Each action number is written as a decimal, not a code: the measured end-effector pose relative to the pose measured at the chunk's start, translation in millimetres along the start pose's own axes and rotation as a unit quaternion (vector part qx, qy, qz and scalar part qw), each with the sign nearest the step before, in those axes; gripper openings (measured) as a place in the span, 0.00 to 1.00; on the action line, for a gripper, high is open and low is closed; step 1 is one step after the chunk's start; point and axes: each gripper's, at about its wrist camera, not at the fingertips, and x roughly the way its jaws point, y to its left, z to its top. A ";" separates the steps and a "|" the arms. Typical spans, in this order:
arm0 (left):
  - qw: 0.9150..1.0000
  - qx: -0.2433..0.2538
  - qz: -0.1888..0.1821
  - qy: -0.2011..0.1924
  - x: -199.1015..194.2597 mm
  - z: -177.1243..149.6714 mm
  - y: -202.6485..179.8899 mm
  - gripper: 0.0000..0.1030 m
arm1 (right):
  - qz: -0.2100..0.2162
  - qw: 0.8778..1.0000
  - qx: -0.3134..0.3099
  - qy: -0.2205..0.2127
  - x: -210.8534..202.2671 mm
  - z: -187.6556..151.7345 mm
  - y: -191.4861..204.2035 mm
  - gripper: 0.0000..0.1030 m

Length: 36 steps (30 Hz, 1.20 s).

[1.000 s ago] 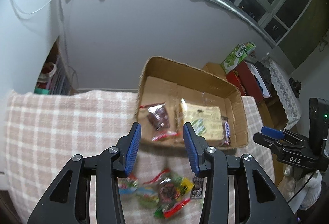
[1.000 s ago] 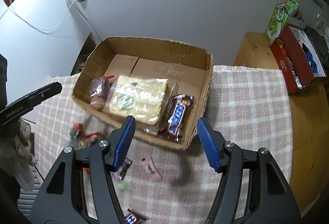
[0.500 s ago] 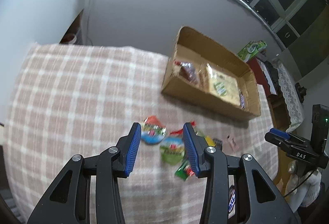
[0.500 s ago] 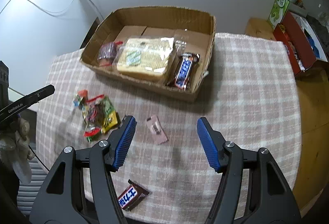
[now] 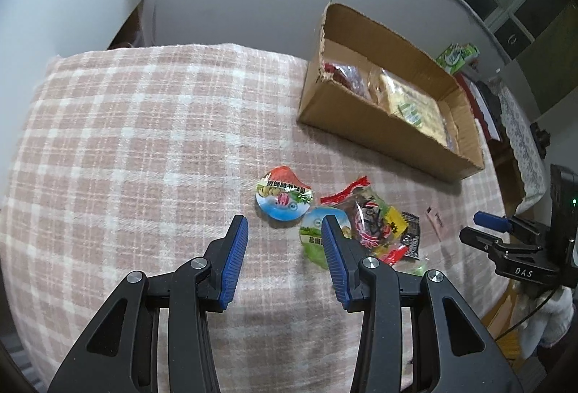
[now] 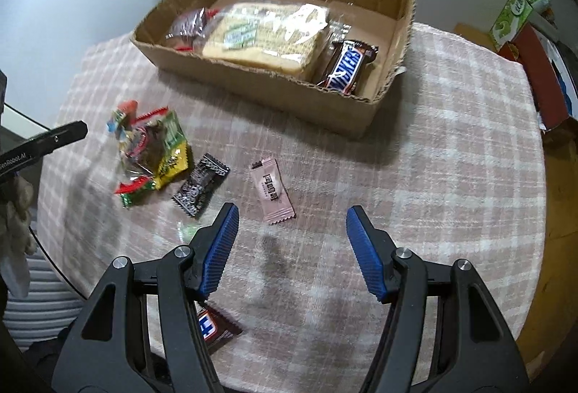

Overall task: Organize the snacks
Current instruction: 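Grasp a round jelly cup with the left gripper while the right grasps the pink candy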

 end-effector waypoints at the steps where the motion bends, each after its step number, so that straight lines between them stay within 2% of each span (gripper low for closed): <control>1: 1.000 0.003 0.004 0.002 3.1 1.2 -0.5 0.40 | -0.001 1.000 -0.002 0.003 3.3 1.5 0.5 0.63; 18: 0.999 0.023 0.011 0.025 44.5 19.7 -7.4 0.40 | -0.010 0.999 -0.031 0.023 33.5 20.7 13.2 0.63; 24: 0.999 0.038 0.010 0.022 46.7 19.4 -8.7 0.40 | -0.014 0.999 -0.037 0.033 45.8 24.5 18.0 0.59; 27: 0.998 0.054 0.017 0.021 48.4 17.9 -13.5 0.40 | -0.012 0.998 -0.043 0.038 52.1 26.3 24.5 0.51; 33: 0.996 0.081 0.034 0.020 49.9 14.9 -21.5 0.40 | -0.017 0.997 -0.060 0.040 58.4 25.9 40.1 0.49; 36: 0.995 0.091 0.041 0.017 51.0 13.5 -25.1 0.39 | -0.032 0.995 -0.080 0.040 61.4 26.5 52.7 0.33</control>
